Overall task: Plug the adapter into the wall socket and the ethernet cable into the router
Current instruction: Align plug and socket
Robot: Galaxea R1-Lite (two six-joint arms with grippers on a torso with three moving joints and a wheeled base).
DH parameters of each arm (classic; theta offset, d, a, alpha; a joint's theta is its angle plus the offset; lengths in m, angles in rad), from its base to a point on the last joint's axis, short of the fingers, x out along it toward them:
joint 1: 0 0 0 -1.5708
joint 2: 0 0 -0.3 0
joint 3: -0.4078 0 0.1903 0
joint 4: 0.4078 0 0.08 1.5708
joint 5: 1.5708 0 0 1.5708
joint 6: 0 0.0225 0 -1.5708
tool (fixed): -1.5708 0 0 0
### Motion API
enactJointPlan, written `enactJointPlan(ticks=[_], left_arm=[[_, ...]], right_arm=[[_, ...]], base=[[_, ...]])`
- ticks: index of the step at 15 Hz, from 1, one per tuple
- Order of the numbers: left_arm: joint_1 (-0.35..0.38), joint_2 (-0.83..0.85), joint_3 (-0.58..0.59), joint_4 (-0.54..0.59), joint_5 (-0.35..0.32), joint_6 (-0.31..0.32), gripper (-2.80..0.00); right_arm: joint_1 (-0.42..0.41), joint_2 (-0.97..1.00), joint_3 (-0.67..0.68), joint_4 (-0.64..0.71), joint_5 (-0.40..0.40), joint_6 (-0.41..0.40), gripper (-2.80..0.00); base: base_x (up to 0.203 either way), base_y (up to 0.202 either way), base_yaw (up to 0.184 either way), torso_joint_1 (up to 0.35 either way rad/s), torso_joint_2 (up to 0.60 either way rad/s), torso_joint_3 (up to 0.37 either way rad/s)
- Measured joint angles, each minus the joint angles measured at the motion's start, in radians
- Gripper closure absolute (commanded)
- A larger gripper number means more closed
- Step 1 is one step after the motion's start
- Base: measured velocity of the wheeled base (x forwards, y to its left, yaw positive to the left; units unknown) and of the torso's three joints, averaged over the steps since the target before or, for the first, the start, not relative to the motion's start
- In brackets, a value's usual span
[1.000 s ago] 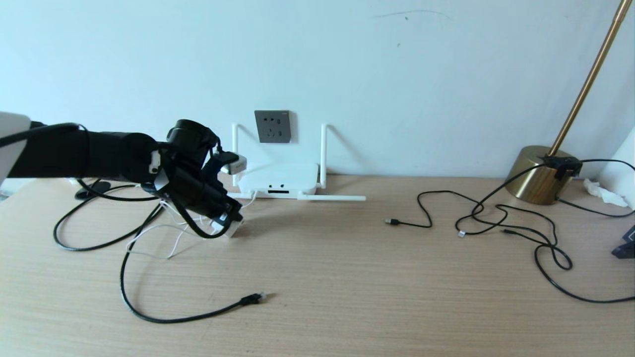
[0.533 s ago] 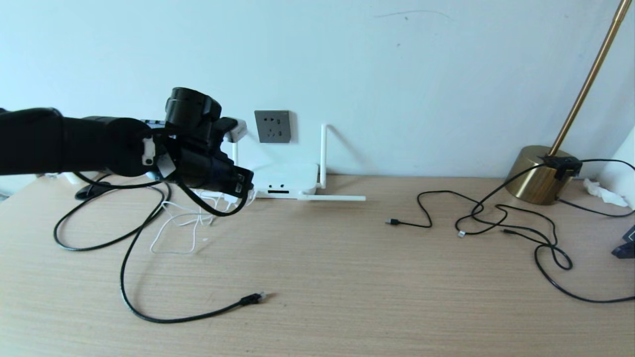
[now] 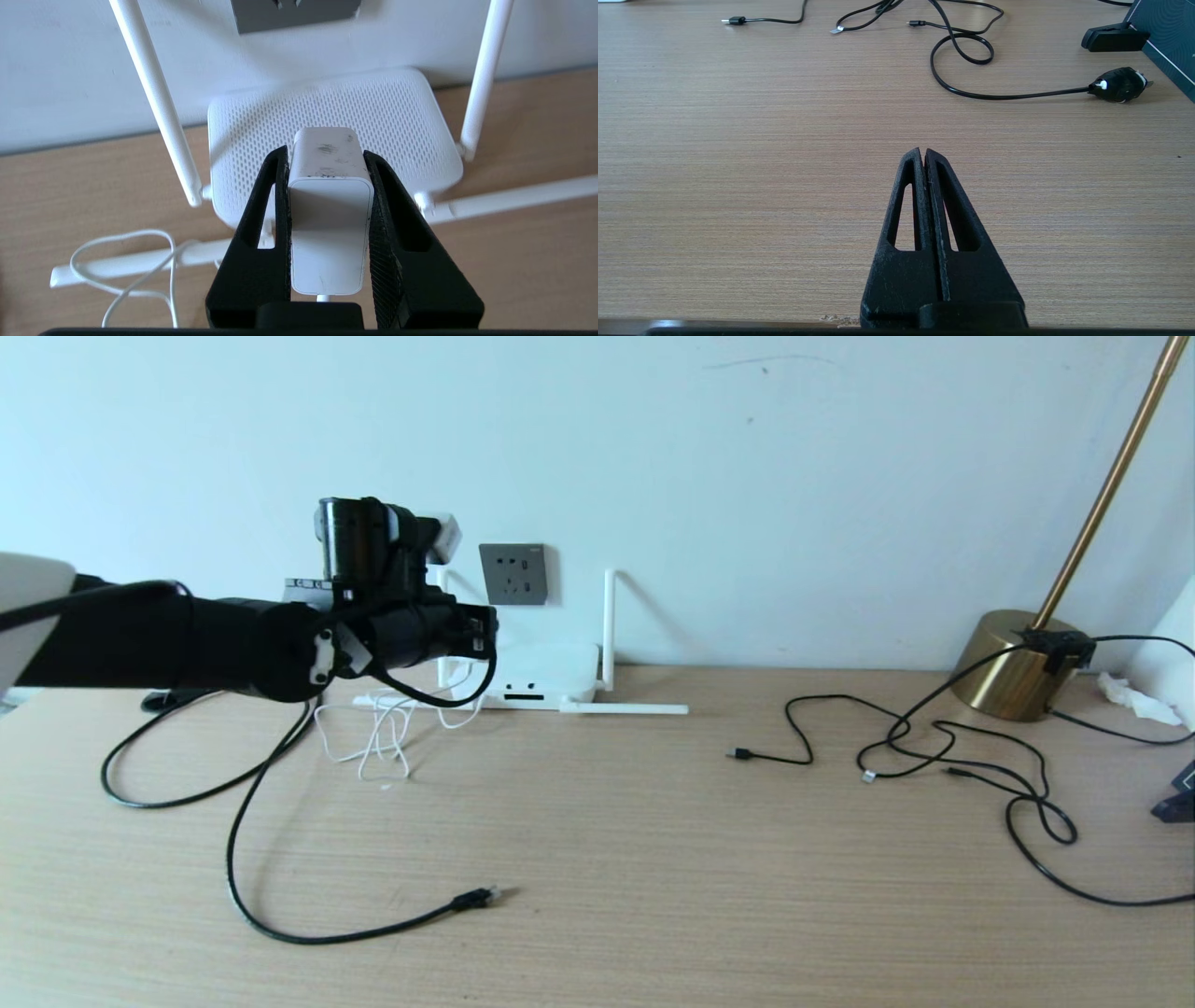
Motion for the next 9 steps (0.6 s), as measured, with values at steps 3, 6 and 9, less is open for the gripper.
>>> enactJointPlan(ticks=[3, 6, 9], left_arm=[[0.000, 0.043, 0.044, -0.208, 0.008, -0.006, 0.00], [-0.002, 0.124, 0.075, -0.459, 0.044, -0.003, 0.00], [-0.006, 0.216, 0.080, -0.696, 0.089, 0.025, 0.00]], right_arm=[[0.000, 0.000, 0.000, 0.000, 0.000, 0.000, 0.00], [0.000, 0.000, 0.000, 0.000, -0.001, 0.000, 0.00], [0.000, 0.000, 0.000, 0.000, 0.000, 0.000, 0.00]], base=[[0.000, 0.000, 0.000, 0.000, 0.00, 0.000], [0.000, 0.000, 0.000, 0.000, 0.00, 0.000], [0.000, 0.000, 0.000, 0.000, 0.00, 0.000]])
